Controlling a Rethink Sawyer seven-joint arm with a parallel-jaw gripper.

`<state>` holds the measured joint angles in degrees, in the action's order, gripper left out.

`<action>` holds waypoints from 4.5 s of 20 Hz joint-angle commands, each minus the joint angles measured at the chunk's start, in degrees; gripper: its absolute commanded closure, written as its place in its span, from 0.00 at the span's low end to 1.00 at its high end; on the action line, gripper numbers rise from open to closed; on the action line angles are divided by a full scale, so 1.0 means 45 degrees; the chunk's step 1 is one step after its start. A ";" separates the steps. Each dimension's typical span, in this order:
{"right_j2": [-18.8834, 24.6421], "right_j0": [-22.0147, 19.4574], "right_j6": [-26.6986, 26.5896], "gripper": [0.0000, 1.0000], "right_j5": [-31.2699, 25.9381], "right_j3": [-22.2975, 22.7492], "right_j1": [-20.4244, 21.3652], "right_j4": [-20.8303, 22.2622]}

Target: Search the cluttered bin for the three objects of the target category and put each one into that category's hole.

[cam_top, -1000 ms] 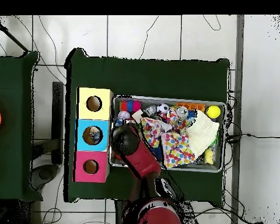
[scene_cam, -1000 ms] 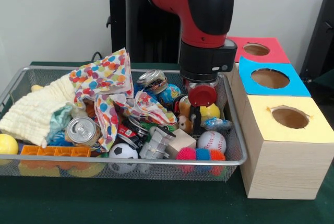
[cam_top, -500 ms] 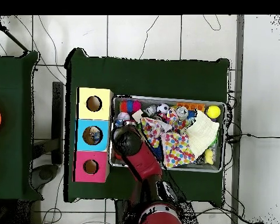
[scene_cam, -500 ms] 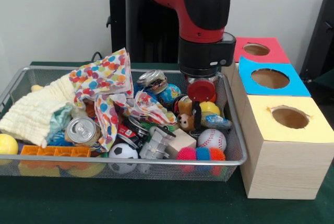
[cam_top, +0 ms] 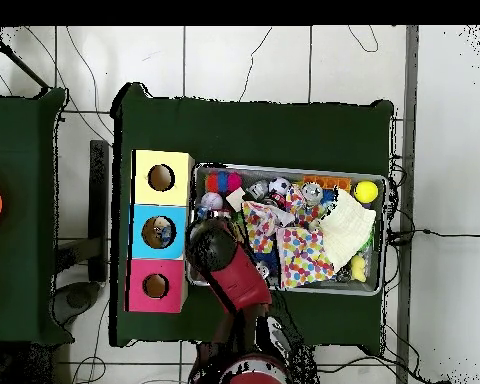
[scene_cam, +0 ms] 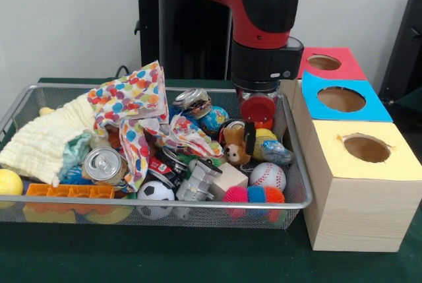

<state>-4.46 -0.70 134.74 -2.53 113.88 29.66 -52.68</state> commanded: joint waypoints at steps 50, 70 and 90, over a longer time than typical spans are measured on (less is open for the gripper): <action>-0.3027 0.1135 0.1620 1.00 -0.5605 -0.0696 0.2874 0.1969; -0.3863 0.1406 0.3073 1.00 -0.6907 -0.1836 0.3436 0.3380; -0.4135 0.2998 0.4070 1.00 -0.6855 -0.2334 0.2801 0.2671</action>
<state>-24.67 13.50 135.26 -29.98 105.12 45.48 -39.07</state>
